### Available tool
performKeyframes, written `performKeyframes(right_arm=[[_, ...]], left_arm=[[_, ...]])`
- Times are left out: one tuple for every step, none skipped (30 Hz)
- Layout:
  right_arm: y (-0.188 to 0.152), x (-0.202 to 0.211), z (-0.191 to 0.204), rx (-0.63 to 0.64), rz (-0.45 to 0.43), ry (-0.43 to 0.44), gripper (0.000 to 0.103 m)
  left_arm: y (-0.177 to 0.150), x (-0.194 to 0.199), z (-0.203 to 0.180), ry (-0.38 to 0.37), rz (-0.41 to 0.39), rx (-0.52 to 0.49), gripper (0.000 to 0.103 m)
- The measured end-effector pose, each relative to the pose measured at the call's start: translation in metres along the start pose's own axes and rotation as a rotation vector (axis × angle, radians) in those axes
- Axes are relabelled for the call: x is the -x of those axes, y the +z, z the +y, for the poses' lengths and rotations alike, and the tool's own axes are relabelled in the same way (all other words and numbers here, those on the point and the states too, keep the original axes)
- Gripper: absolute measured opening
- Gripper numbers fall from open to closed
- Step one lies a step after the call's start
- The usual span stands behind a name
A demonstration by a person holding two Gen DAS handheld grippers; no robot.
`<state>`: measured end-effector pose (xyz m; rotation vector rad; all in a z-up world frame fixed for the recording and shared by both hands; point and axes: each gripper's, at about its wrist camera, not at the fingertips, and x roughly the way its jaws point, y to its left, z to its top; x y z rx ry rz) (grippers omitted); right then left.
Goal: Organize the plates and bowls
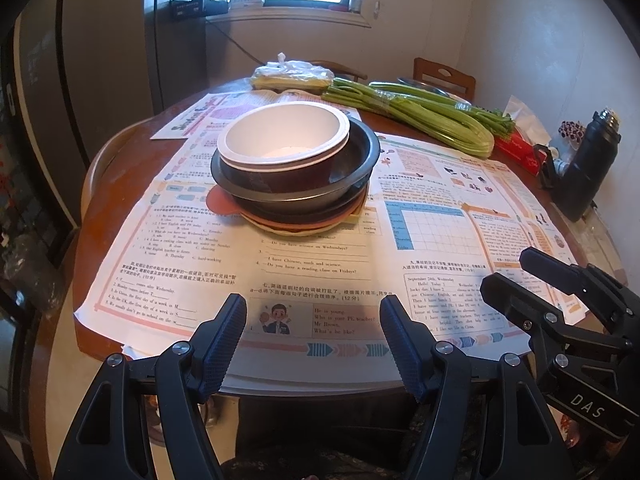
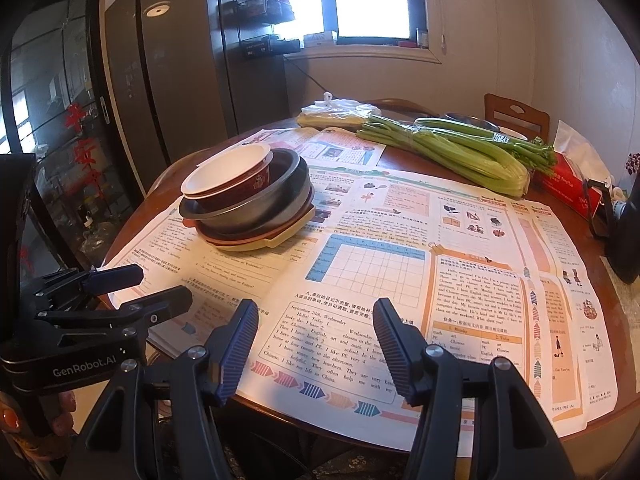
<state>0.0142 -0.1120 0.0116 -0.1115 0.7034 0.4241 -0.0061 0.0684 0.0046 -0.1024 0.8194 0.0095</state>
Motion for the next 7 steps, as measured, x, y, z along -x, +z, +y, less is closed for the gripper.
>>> performKeyframes(right_arm=[[0.000, 0.000, 0.000, -0.001, 0.000, 0.000, 0.059], [0.000, 0.000, 0.000, -0.004, -0.001, 0.001, 0.059], [0.000, 0.000, -0.001, -0.006, -0.001, 0.002, 0.059], [0.000, 0.000, -0.001, -0.007, -0.001, 0.002, 0.059], [-0.001, 0.000, -0.001, -0.008, 0.002, 0.000, 0.059], [-0.001, 0.000, -0.003, -0.010, 0.006, -0.002, 0.059], [-0.001, -0.001, -0.005, -0.009, 0.007, -0.004, 0.059]], left_arm=[[0.000, 0.001, 0.000, -0.002, -0.006, -0.002, 0.071], [0.001, 0.002, 0.000, -0.005, -0.014, -0.004, 0.071], [0.002, 0.003, 0.002, -0.005, -0.027, -0.002, 0.071], [0.003, 0.004, 0.004, -0.006, -0.034, 0.002, 0.071], [0.007, 0.004, 0.007, 0.002, -0.040, 0.004, 0.071], [0.011, 0.004, 0.009, 0.012, -0.045, 0.008, 0.071], [0.020, 0.007, 0.015, 0.024, -0.062, 0.015, 0.072]])
